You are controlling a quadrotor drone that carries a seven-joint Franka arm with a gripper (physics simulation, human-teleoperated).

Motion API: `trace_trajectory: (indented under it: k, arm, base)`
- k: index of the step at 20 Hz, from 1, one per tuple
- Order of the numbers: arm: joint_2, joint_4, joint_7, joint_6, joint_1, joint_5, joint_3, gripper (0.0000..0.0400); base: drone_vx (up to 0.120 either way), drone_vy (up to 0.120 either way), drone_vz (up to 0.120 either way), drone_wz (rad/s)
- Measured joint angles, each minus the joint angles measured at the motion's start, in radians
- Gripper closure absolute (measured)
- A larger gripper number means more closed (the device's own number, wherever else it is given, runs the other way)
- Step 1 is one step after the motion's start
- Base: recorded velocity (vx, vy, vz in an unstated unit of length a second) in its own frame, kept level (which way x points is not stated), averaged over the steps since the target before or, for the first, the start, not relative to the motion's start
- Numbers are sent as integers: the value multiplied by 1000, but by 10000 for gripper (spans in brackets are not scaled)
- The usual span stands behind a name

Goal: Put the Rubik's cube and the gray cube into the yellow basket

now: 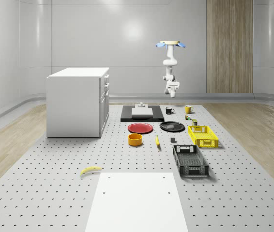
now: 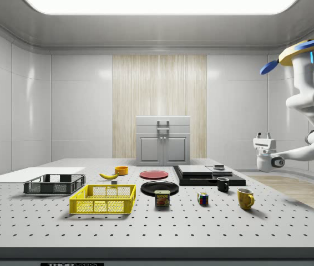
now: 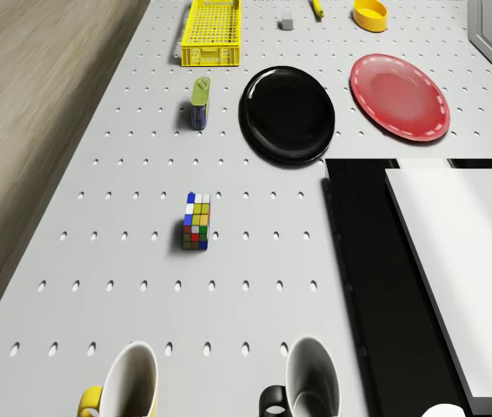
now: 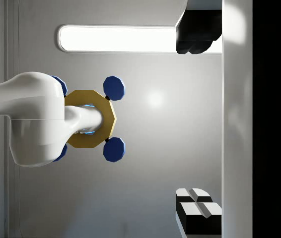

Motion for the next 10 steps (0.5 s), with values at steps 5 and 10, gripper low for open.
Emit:
trace_trajectory:
  k: [5,10]
  arm:
    - [-2,0,0,3,-1,0,0,0]
    - [-4,-2,0,6,-1,0,1,0]
  base:
    - [120,120,0,0]
    - [120,120,0,0]
